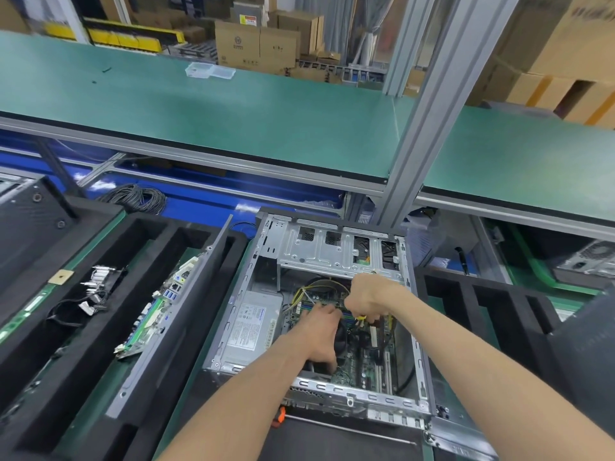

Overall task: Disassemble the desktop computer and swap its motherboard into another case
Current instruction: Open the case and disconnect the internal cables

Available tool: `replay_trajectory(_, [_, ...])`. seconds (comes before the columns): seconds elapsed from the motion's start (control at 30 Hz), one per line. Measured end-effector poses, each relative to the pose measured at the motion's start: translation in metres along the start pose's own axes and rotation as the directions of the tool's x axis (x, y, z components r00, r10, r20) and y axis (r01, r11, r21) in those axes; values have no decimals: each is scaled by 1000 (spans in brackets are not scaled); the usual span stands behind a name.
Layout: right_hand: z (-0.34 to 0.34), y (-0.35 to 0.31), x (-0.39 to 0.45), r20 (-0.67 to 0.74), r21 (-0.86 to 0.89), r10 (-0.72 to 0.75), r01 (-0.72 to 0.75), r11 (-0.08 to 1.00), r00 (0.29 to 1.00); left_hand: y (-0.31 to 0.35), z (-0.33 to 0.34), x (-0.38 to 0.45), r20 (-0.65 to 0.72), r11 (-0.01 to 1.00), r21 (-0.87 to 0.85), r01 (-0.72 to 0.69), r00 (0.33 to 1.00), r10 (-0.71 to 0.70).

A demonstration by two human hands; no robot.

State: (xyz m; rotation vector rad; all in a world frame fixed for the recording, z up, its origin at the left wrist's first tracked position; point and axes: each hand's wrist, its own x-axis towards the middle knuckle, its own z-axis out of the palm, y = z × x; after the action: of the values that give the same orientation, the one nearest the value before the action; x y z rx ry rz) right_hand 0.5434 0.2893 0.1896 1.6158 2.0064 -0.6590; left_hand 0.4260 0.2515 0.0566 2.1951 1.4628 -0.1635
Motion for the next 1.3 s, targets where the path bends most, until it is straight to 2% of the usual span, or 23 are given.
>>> replay_trajectory(0.07, [3,-5,-1,-53,-230,-122,107,967,991,0,-1,-1,6,1000,-5,-5,1000,5])
replay_trajectory(0.13, [8,-7,-3,-93,-514,-311,222,829,946,1,0,-2,0,1000,-26,-7,1000,7])
replay_trajectory(0.2, [13,-6,-5,-47,-662,-457,315,680,888,2,-1,-4,-6,998,-60,-14,1000,14])
replay_trajectory(0.27, [12,-1,-4,-57,-627,-425,299,719,903,2,-2,-5,-4,998,-58,-11,1000,11])
replay_trajectory(0.33, [6,2,-1,-65,-450,-257,201,870,964,2,-4,-6,-6,999,-36,-6,1000,6])
replay_trajectory(0.4, [-2,4,0,34,-219,-81,86,972,996,2,-4,-6,-11,1000,-30,-4,1000,4])
replay_trajectory(0.47, [-6,4,0,144,-98,0,14,995,990,2,-5,-6,-11,1000,-30,-2,1000,2])
replay_trajectory(0.5, [-6,3,-1,137,-131,-10,29,991,990,2,-5,-6,-9,999,-32,-3,1000,3])
replay_trajectory(0.57, [0,-4,-6,9,-406,-148,139,903,989,3,-5,-6,-1,999,-49,-2,1000,2])
replay_trajectory(0.6, [6,-9,-8,-41,-592,-272,196,782,962,4,-4,-5,6,998,-66,4,1000,-3])
replay_trajectory(0.67, [18,-18,-11,-3,-805,-493,290,517,870,4,-2,-5,10,995,-98,21,1000,-20])
replay_trajectory(0.7, [21,-19,-11,19,-819,-536,321,476,844,4,-2,-5,6,994,-106,26,1000,-26])
replay_trajectory(0.73, [19,-18,-11,10,-796,-525,324,511,851,4,-2,-5,-1,993,-112,25,1000,-25])
replay_trajectory(0.77, [16,-15,-8,-31,-726,-477,309,615,878,4,-2,-6,-8,994,-106,15,1000,-16])
replay_trajectory(0.8, [12,-11,-6,-59,-619,-387,271,737,920,4,-3,-6,-13,996,-85,4,1000,-5])
replay_trajectory(0.87, [5,-7,-1,12,-379,-183,174,909,983,4,-4,-6,-14,999,-42,0,1000,-1])
replay_trajectory(0.93, [-2,-3,3,112,-281,-104,132,951,988,4,-4,-6,-14,999,-34,7,1000,-8])
replay_trajectory(1.0, [-3,-3,3,75,-341,-129,147,928,989,5,-5,-6,-10,1000,-21,4,1000,-4])
replay_trajectory(1.07, [2,-5,0,-24,-496,-223,182,849,975,5,-4,-6,-7,1000,-21,0,1000,0])
replay_trajectory(1.13, [13,-8,-7,-45,-673,-368,244,698,929,5,-3,-6,-13,998,-55,2,1000,-3])
replay_trajectory(1.23, [24,-11,-13,22,-828,-560,329,454,828,5,-2,-7,-22,996,-81,23,999,-25])
replay_trajectory(1.27, [23,-9,-13,16,-825,-573,335,456,819,5,-2,-7,-19,996,-86,24,999,-26])
replay_trajectory(1.3, [21,-6,-13,-15,-777,-549,336,532,836,5,-2,-7,-20,996,-84,20,1000,-22])
